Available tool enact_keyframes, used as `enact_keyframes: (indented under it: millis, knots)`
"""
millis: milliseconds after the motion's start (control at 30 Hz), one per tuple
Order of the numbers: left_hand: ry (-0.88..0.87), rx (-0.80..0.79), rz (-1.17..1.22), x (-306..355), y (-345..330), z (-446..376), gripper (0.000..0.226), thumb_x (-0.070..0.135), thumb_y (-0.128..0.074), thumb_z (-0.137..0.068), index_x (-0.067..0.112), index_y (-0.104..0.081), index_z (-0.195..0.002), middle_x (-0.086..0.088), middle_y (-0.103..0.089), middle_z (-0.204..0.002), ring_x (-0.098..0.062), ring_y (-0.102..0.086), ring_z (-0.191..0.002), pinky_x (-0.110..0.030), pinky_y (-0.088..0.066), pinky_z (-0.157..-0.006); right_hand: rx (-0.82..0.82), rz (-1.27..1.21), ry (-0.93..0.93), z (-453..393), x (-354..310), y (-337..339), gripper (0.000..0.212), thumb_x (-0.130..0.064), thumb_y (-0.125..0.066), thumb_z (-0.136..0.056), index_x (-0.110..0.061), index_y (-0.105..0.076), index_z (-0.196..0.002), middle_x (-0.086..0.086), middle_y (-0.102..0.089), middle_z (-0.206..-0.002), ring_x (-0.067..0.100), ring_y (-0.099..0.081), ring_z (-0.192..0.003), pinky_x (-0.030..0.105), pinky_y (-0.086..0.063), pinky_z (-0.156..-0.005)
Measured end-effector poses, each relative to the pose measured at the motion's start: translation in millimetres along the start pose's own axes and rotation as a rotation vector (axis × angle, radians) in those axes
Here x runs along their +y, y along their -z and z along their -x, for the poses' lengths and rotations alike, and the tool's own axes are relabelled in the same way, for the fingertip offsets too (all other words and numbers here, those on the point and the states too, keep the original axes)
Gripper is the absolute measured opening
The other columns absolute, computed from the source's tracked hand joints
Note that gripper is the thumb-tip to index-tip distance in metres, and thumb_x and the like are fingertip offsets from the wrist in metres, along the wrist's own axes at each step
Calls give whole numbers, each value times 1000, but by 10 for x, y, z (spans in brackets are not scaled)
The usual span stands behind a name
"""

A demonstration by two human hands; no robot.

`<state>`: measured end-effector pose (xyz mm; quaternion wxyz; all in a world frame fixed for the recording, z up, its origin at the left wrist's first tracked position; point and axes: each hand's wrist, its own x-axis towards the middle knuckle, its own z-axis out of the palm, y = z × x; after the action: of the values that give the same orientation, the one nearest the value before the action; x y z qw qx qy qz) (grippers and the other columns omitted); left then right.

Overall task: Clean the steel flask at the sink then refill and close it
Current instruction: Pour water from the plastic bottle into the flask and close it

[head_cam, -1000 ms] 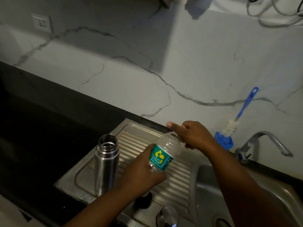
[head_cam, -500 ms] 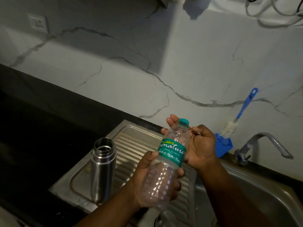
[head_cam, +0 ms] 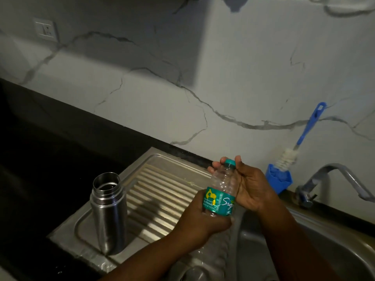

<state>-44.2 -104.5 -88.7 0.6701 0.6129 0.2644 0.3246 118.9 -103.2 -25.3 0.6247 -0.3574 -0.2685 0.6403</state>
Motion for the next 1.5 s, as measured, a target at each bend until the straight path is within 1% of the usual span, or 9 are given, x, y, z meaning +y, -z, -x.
enact_keyframes:
  millis: [67,167,333,400,500,733,933,1200,1500]
  knots:
    - [-19,-10,-24,-25,-33,-124,72,38,-84,-55,28,-53,-119,5,-70,-99,-9,-68,-87,-26,-52,-72,38,76,29,-7,-80,57,48,-47,-75,-69,-5,-71,-91,18,-67,-107,31,-64,-106,43,-50,-92]
    - [-73,45,-154,19,-15,-460,76,47,-82,-55,32,-49,-121,7,-69,-107,-10,-68,-95,-35,-56,-85,163,381,-2,-51,-173,169,64,-68,-64,-64,-18,-70,-104,11,-69,-111,28,-65,-104,50,-49,-95]
    - [-197,-161,-407,44,-77,-1128,63,28,-80,-70,39,-47,-123,-1,-64,-118,-17,-65,-106,-49,-53,-93,355,574,42,-221,-366,416,61,-53,-72,-61,-18,-63,-110,8,-73,-101,28,-67,-98,49,-51,-91]
    - [-189,-140,-629,-22,-100,-1370,85,51,-77,-70,32,-36,-142,-1,-53,-139,-18,-53,-126,-51,-45,-104,451,726,153,-373,-515,543,49,-50,-75,-66,-17,-65,-101,7,-73,-96,26,-69,-91,44,-56,-84]
    - [-27,-46,-1037,-143,-77,-1621,116,72,-64,-73,23,0,-156,-4,-16,-163,-29,-14,-149,-54,-21,-117,650,882,376,-669,-679,822,40,-44,-75,-75,-14,-64,-98,6,-70,-95,22,-67,-84,37,-57,-75]
    - [39,28,-1225,-387,-4,-1977,109,74,-50,-82,21,13,-154,-6,7,-164,-29,7,-150,-49,-2,-120,789,1083,561,-1040,-754,1288,50,-40,-70,-82,-15,-55,-122,3,-61,-116,16,-56,-100,24,-42,-76]
    - [78,-17,-1321,-574,60,-2020,107,77,-40,-84,19,17,-153,-7,13,-163,-28,14,-149,-46,4,-120,782,1127,490,-1124,-563,1560,56,-44,-64,-84,-19,-45,-131,6,-56,-126,23,-54,-113,41,-49,-93]
    - [88,-50,-1357,-621,56,-1976,106,78,-38,-84,19,16,-154,-8,15,-163,-28,15,-149,-46,6,-119,804,1237,403,-1161,-577,1604,66,-42,-69,-81,-24,-36,-136,4,-54,-124,24,-55,-110,47,-49,-93]
    - [84,-40,-1364,-566,96,-1864,106,78,-38,-84,18,17,-153,-8,15,-162,-28,16,-149,-45,7,-119,833,1230,290,-1155,-574,1562,102,-46,-77,-71,-31,-8,-146,7,-35,-145,32,-42,-127,55,-43,-99]
